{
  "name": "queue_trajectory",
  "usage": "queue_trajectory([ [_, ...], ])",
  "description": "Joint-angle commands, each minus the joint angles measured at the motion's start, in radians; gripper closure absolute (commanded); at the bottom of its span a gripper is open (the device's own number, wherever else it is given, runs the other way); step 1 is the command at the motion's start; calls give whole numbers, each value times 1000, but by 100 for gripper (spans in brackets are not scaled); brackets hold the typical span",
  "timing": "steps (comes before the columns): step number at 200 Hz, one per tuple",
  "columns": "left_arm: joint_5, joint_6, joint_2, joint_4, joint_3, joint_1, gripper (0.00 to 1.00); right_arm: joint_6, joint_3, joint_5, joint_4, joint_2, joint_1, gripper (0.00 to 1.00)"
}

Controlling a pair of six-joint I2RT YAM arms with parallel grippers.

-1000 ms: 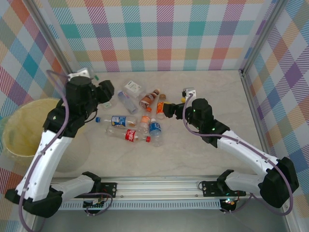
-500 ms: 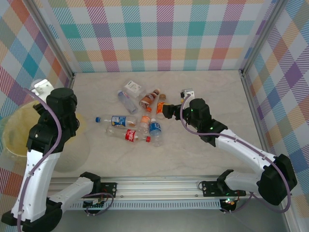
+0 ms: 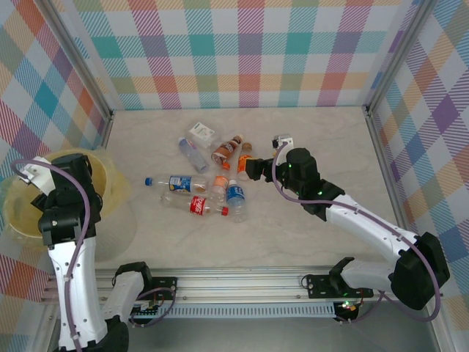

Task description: Put the plastic bottles in the bin

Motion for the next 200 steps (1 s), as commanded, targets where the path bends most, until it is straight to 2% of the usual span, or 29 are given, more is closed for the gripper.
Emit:
queue_trajectory([
  [1, 153, -22, 15, -14, -19, 77, 40, -3, 31, -17, -9, -3, 2, 0],
  [13, 205, -26, 32, -27, -9, 128, 40, -4, 31, -9, -16, -8, 3, 0],
  [31, 198, -37, 53, -49, 9, 143, 36, -5, 29, 4, -24, -15, 1, 0],
  [52, 169, -59, 86, -97, 46, 148, 23, -1, 32, 12, -39, -18, 3, 0],
  [97, 222, -75, 133, -138, 98, 146, 2, 19, 48, 14, -56, -3, 2, 0],
  [122, 261, -68, 129, -156, 131, 148, 0, 27, 54, 16, -67, 3, 2, 0],
  [166, 449, -64, 115, -170, 201, 147, 0, 82, 48, 52, -71, 3, 3, 0],
  [200, 762, -147, 89, -144, 253, 124, 0, 125, 51, 70, -94, 10, 0, 0],
])
